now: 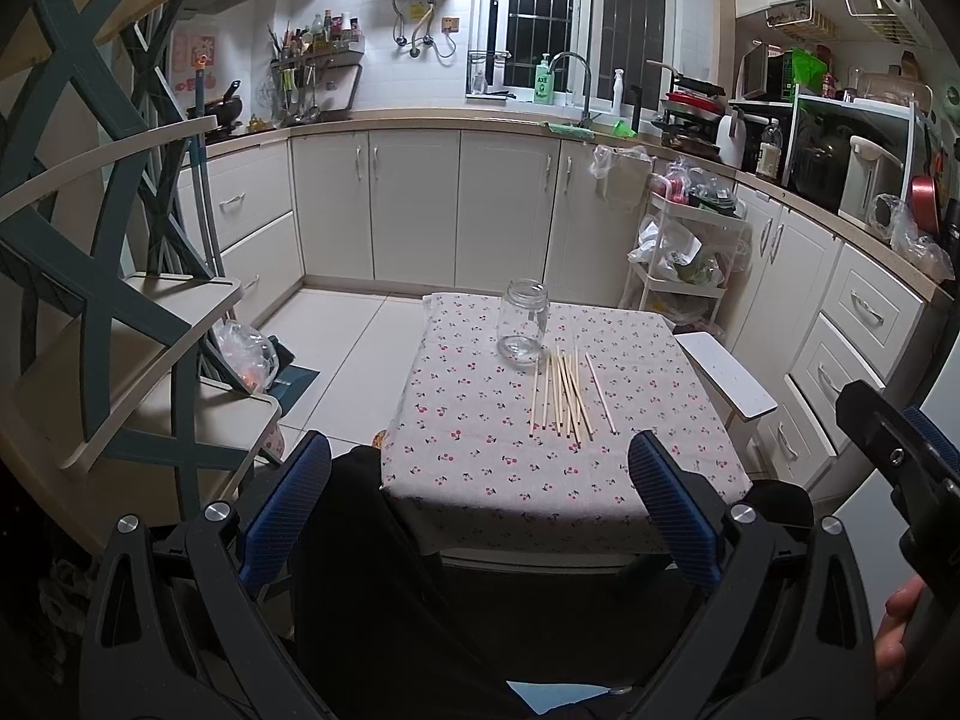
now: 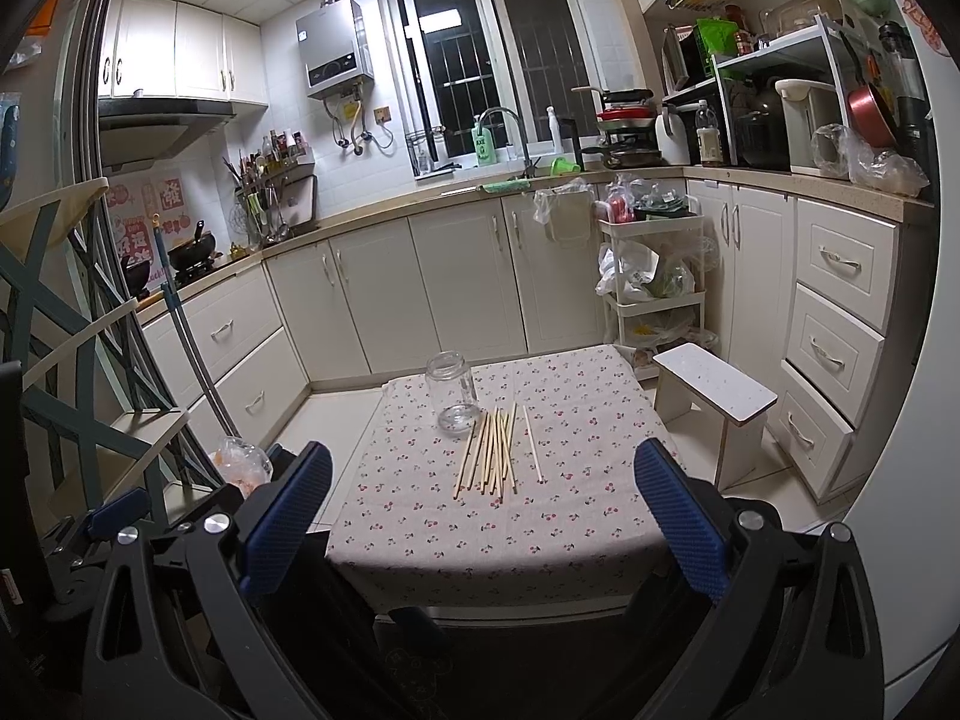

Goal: Organize utensils

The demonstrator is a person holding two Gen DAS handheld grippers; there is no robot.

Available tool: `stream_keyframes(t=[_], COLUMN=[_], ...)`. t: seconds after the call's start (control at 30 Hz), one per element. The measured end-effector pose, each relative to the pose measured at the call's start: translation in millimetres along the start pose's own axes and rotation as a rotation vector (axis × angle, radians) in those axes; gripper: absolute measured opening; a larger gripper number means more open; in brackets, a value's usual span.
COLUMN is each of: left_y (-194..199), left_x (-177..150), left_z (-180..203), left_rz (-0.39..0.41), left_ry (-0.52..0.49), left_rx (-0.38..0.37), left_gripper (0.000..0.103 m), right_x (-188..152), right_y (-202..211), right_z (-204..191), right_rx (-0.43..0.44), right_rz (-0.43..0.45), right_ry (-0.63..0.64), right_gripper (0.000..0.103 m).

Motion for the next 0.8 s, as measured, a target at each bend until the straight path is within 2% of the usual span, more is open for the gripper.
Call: stream_keyframes(t=[0.57, 0.8], left_y=[-8.4, -48.0], left_x=[4.5, 12.3], left_z=[1.0, 1.8], left_rz=[-0.015, -0.05], left_ry=[0.007, 0.013], left_rx=[-0.001, -0.004], left_gripper=[0.095, 0.095], right_x=[4.0, 6.7], right_y=[-6.1, -48.1], right_z=[6.2, 16.9], right_rx=[-0.002, -0.01], right_rz=[-0.006, -0.055], right_ry=[-0.004, -0.015], right_gripper=[0.097, 0.097])
Point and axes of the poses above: each gripper's, at about its wrist camera, not at the fingertips, and y roughly against the way its jaws point, z to its right, x to its top, the point moved 2 cm from there along -y, roughly the way its jaws point, and after that the axes turned 2 degrees about x, right-handed, at the moved point
